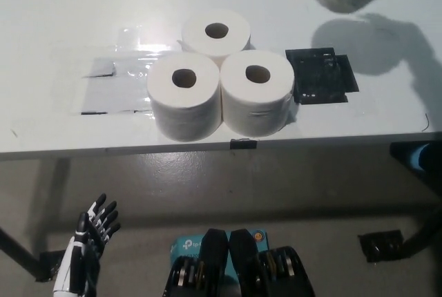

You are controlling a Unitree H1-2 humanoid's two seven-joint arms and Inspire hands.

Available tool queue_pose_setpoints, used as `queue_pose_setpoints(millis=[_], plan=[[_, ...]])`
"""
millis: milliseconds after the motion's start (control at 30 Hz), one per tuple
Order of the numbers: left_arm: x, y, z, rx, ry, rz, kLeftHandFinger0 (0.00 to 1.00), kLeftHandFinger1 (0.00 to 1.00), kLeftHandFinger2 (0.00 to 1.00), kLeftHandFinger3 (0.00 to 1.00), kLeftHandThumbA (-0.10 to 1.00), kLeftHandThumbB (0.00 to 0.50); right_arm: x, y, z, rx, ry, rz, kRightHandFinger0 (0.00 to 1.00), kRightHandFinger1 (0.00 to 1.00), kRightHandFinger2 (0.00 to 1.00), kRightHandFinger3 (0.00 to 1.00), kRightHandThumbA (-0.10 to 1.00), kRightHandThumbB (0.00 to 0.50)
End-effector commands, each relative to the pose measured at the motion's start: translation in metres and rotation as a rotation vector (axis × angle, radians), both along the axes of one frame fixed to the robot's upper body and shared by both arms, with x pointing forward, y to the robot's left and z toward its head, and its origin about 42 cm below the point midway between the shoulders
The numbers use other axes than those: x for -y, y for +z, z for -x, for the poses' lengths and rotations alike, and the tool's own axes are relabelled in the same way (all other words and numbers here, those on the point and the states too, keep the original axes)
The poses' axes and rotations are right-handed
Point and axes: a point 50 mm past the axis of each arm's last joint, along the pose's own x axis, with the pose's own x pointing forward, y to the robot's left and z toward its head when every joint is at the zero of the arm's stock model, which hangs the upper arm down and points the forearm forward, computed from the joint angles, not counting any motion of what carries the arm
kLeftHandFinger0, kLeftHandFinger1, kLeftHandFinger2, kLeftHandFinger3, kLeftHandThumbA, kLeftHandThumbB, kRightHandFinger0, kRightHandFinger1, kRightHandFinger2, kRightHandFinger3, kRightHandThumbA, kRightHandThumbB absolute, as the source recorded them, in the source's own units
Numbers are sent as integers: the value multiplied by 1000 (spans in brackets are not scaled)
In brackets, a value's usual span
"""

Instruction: A few rolls of toilet paper are kept infront of the robot and the robot uses its right hand to lift one of the rolls and and places it on top of the other rolls to stack it.

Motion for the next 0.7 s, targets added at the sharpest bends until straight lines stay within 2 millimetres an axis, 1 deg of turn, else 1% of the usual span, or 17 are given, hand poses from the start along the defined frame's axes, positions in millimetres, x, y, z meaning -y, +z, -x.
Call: queue_pose_setpoints(millis=[0, 67, 100, 133, 200, 233, 267, 300, 333, 400, 433, 467, 500, 533, 567, 633, 667], plan=[[1, 4, 3, 43, -11, 12, 1000, 1000, 1000, 1000, 1000, 21, -31, 73, 20, 75, 89, -27, 49, 448, 722, 759, 446, 12], [1, 4, 3, 45, -13, 12, 1000, 1000, 1000, 1000, 1000, 20, -51, 73, 22, 65, 116, -7, 25, 430, 712, 773, 421, 12], [1, 4, 3, 47, -15, 10, 1000, 1000, 1000, 1000, 1000, 8, -57, 71, 22, 56, 126, -3, 29, 433, 722, 805, 415, 8], [1, 4, 3, 47, -17, 9, 1000, 1000, 1000, 1000, 1000, 4, -60, 69, 22, 47, 132, -2, 31, 434, 725, 815, 413, 8], [1, 4, 3, 46, -20, 12, 1000, 1000, 1000, 1000, 1000, 8, -73, 66, 23, 46, 160, 20, 56, 456, 758, 863, 388, 16], [0, 4, 3, 45, -20, 8, 1000, 1000, 1000, 1000, 1000, 11, -81, 63, 23, 37, 176, 26, 71, 484, 794, 860, 374, 26], [1, 3, 4, 44, -21, 7, 1000, 1000, 1000, 1000, 1000, 24, -83, 60, 23, 34, 188, 37, 65, 480, 793, 825, 370, 17], [1, 4, 4, 44, -19, 4, 1000, 1000, 1000, 1000, 1000, 23, -89, 57, 23, 20, 207, 42, 53, 474, 787, 801, 370, 11], [1, 4, 4, 46, -21, 6, 1000, 1000, 1000, 1000, 1000, 12, -95, 54, 23, 12, 218, 42, 49, 475, 788, 806, 367, 16], [1, 4, 3, 47, -24, 6, 1000, 1000, 1000, 1000, 1000, 16, -99, 51, 23, 6, 226, 45, 57, 482, 791, 805, 355, 13], [1, 5, 2, 45, -25, 3, 1000, 1000, 1000, 1000, 1000, 20, -108, 46, 22, -7, 226, 62, 106, 515, 819, 817, 336, 19], [1, 5, 2, 46, -24, 3, 1000, 1000, 1000, 1000, 1000, 23, -111, 44, 23, -12, 234, 67, 115, 512, 813, 793, 323, 18], [1, 4, 2, 46, -25, 0, 1000, 1000, 1000, 1000, 1000, 22, -118, 39, 22, -21, 242, 85, 153, 533, 824, 737, 312, 23], [1, 4, 2, 47, -25, -2, 1000, 1000, 1000, 1000, 1000, 22, -122, 37, 23, -23, 245, 100, 142, 524, 813, 638, 309, 24], [1, 5, 2, 48, -25, -4, 1000, 1000, 1000, 1000, 1000, 17, -126, 34, 22, -29, 252, 102, 137, 524, 811, 562, 272, 21], [1, 5, 2, 47, -24, -8, 1000, 1000, 1000, 1000, 1000, 25, -137, 24, 22, -33, 277, 125, 137, 515, 767, 505, 247, 17], [1, 6, 2, 49, -24, -6, 1000, 1000, 1000, 1000, 1000, 19, -141, 21, 21, -45, 279, 129, 140, 518, 772, 579, 244, 10]])
